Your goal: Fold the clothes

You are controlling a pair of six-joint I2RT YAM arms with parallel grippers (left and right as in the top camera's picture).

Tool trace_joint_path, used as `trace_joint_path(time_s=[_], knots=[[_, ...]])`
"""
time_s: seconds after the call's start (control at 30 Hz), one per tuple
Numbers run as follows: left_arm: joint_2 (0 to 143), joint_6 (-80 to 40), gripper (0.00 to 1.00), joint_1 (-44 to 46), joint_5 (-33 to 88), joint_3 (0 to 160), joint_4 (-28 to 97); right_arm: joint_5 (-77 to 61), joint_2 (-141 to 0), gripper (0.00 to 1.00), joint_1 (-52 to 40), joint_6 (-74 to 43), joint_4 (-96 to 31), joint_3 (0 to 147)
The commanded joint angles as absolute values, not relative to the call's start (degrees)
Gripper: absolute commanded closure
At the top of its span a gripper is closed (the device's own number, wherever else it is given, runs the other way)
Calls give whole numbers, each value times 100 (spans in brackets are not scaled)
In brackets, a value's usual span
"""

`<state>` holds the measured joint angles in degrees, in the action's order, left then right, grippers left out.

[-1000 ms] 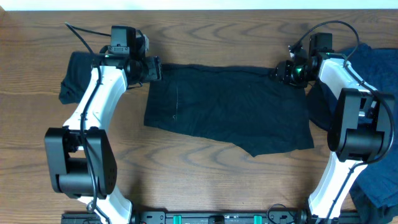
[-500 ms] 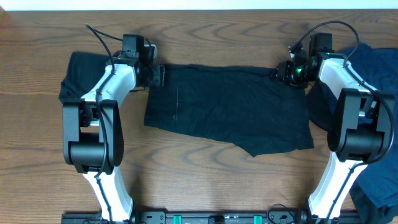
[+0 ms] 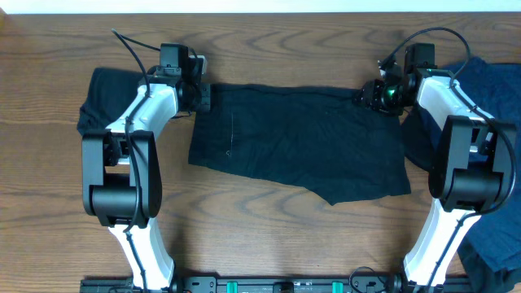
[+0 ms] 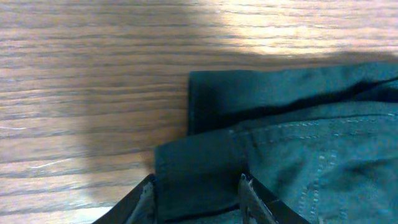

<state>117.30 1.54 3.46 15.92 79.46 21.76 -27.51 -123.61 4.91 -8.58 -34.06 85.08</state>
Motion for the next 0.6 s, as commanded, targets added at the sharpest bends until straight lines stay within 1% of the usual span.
trace_joint_path(time_s=[0.0, 0.07, 0.17, 0.23, 0.27, 0.37, 0.4, 0.43, 0.5, 0.57], knots=[[11756, 189, 57, 318, 2045, 7961, 2196, -2567, -12416, 49, 447, -849, -3454, 8493], [11756, 191, 58, 316, 2038, 7961, 2237, -2567, -12416, 49, 447, -849, -3470, 8493], [11754, 191, 66, 316, 2036, 7961, 2285, -2561, -12416, 50, 449, -801, -3472, 8493], [11754, 189, 75, 316, 2036, 7961, 2300, -2547, -12416, 50, 449, -803, -3472, 8493], [11754, 189, 77, 316, 2036, 7961, 2303, -2547, -12416, 50, 449, -803, -3468, 8493], [11743, 189, 89, 316, 2036, 7961, 2303, -2545, -12416, 54, 451, -755, -3450, 8493], [11727, 189, 90, 316, 2036, 7961, 2303, -2547, -12416, 57, 454, -742, -3448, 8493], [11721, 189, 91, 316, 2036, 7961, 2303, -2547, -12416, 62, 456, -742, -3446, 8493], [11692, 189, 94, 316, 2036, 7961, 2303, -2547, -12416, 79, 460, -742, -3430, 8493], [11653, 189, 94, 316, 2036, 7961, 2300, -2550, -12416, 93, 464, -740, -3409, 8493]])
